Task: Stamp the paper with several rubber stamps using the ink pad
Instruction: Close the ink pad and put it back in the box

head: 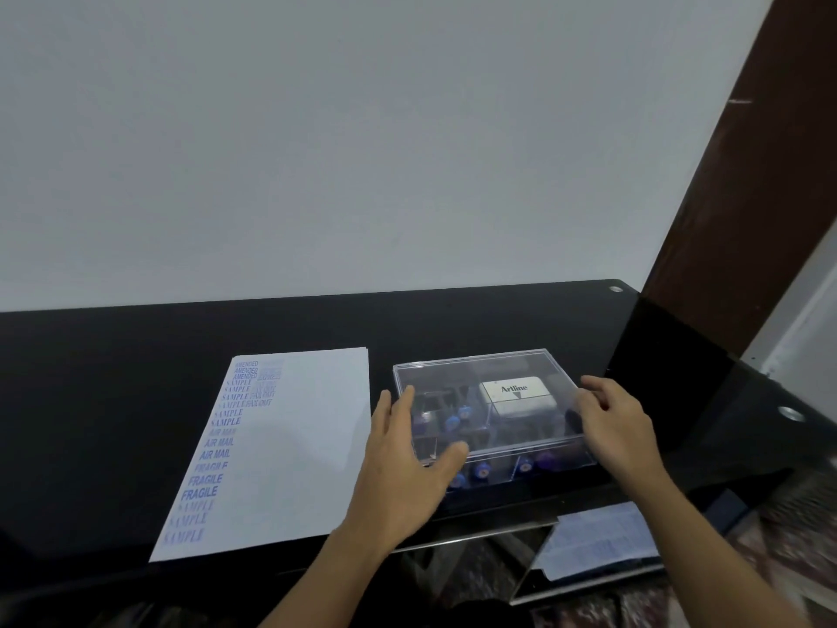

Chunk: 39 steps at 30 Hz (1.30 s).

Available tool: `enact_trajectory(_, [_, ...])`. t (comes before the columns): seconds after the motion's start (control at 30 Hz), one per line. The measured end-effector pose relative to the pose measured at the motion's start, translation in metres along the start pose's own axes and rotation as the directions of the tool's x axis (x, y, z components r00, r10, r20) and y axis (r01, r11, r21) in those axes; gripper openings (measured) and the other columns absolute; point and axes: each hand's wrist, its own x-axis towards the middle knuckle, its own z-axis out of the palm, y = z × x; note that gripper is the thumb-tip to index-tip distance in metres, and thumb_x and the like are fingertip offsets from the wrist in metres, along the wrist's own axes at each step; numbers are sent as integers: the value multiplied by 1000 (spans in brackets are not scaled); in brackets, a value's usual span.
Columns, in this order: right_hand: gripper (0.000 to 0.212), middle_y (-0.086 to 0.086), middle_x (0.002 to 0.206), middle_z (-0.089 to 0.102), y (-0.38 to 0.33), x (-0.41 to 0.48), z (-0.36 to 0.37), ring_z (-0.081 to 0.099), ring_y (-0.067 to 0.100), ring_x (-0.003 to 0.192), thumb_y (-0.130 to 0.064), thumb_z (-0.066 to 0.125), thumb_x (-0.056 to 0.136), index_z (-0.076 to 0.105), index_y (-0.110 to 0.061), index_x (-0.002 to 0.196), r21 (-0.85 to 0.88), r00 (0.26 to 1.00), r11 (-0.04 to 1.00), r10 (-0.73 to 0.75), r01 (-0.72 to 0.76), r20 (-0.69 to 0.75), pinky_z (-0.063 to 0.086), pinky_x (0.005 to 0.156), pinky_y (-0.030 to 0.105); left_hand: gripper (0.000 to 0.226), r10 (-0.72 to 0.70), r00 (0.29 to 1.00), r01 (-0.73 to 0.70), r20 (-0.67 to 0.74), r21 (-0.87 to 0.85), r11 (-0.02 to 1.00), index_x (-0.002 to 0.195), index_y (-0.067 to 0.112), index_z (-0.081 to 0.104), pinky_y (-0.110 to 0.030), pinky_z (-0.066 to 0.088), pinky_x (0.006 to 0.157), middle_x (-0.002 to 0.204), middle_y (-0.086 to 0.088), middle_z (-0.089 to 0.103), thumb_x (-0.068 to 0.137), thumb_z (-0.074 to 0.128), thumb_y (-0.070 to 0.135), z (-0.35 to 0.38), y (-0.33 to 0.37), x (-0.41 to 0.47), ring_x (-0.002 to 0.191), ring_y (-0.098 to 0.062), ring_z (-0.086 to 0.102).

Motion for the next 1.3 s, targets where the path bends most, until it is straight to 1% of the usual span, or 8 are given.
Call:
enact_trajectory(0.07, [38,4,128,61,4,-6,1,56,18,108,-27,50,102,56,-17,138,49,1000,999,2,-2,-17,46,78,29,99,8,999,-8,42,8,1000,157,43,6,-32,28,116,167,13,-8,83,72,56,2,-1,-5,151,-12,19])
enact_trajectory(0.2, [31,-3,118,59,9,-16,6,55,14,105,-27,50,102,59,-20,131,145,999,989,11,-4,-44,39,66,17,99,-12,998,12,60,-2,1000,157,44,3,-33,27,117,167,13,-6,85,72,52,9,-4,-10,152,-11,17])
enact_trajectory(0.4, [31,-3,117,61,17,-21,15,55,15,105,-24,47,103,58,-20,132,195,996,981,6,12,-89,41,77,29,89,-9,998,5,65,49,999,157,42,0,-38,26,119,167,14,-11,93,62,50,15,-14,-10,153,-13,13])
enact_trajectory(0.67, [29,-1,115,60,19,-17,21,57,14,101,-22,44,104,57,-20,131,196,995,980,-8,28,-103,44,66,21,86,12,997,-21,74,123,992,157,41,-4,-37,26,119,166,14,-13,96,56,51,16,-17,-7,154,-13,11])
enact_trajectory(0.83, [28,0,112,58,13,-8,25,53,13,96,-17,44,104,56,-15,130,187,996,981,-25,41,-88,42,56,8,84,47,997,-55,60,145,988,158,38,-2,-33,26,119,167,12,-10,97,56,48,11,-20,8,153,-14,12])
enact_trajectory(1.0, [30,-3,110,58,6,16,44,55,17,101,-16,44,103,57,-16,130,176,996,983,-35,50,-87,38,62,10,82,91,993,-103,77,166,981,158,32,6,-39,34,118,167,7,7,97,59,44,1,-30,43,149,-17,27])
enact_trajectory(1.13, [31,-5,107,57,-5,45,65,55,18,101,-17,44,102,58,-17,130,157,997,987,-32,43,-74,36,79,27,80,66,995,-82,76,228,970,158,31,7,-45,39,115,166,4,15,97,58,44,-8,-36,85,147,-21,31])
enact_trajectory(1.3, [31,-3,109,59,-18,80,92,54,18,100,-18,42,101,56,-17,129,140,997,989,-38,46,-61,39,73,27,81,39,996,-63,85,298,952,158,30,5,-45,35,117,166,3,14,98,56,46,-20,-41,134,149,-20,27])
